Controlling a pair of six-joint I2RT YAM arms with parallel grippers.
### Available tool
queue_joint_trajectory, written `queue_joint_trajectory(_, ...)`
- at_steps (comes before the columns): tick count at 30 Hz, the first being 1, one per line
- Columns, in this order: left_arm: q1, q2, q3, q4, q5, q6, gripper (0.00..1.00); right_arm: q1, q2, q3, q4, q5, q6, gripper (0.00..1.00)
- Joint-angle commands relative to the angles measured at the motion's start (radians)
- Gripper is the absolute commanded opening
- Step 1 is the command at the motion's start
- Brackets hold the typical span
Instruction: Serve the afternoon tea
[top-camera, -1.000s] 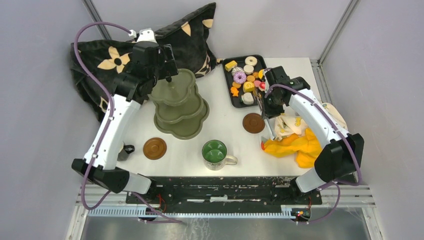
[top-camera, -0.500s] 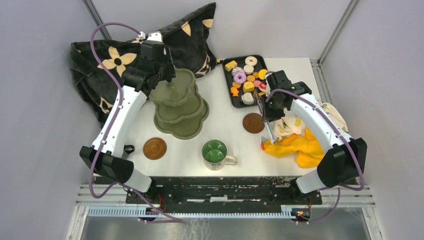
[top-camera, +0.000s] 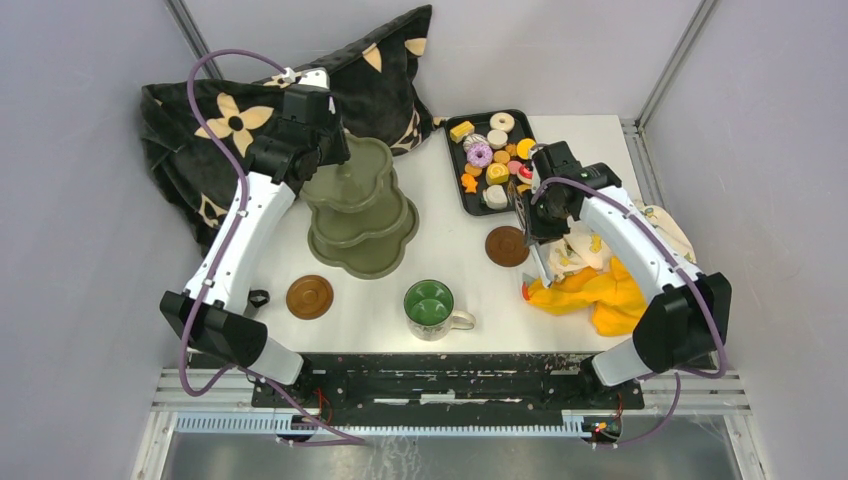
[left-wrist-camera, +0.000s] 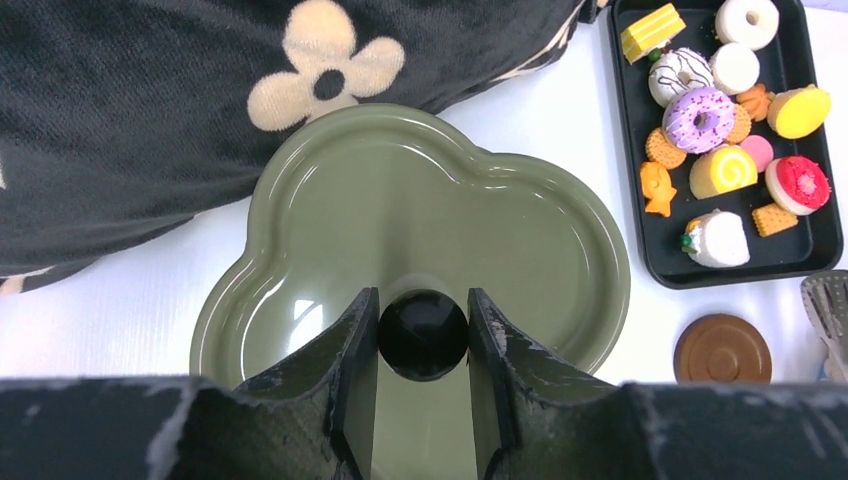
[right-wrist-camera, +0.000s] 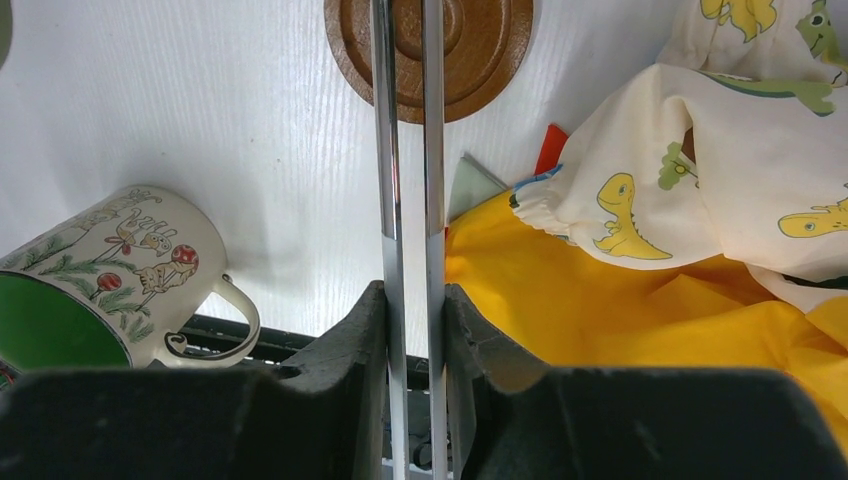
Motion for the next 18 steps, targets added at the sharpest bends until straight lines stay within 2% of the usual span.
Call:
queue_joint_trajectory(1,-0.001,-0.042,0.016,0.054,0.068,0.022,0.07,-0.008,0.040,0.074,-0.020,0.025,-0.012,0.29)
queue_joint_trajectory(4,-0.017,-0.040,-0.003,0.095,0.103,0.001,0.03,-0.013,0.094,0.154,-0.069,-0.020,-0.013,0.36)
queue_joint_trajectory(18,-0.089,-0.002,0.022,0.177,0.129,-0.025,0.03,-0.012,0.239,0.289,-0.098,0.058,-0.024,0.44)
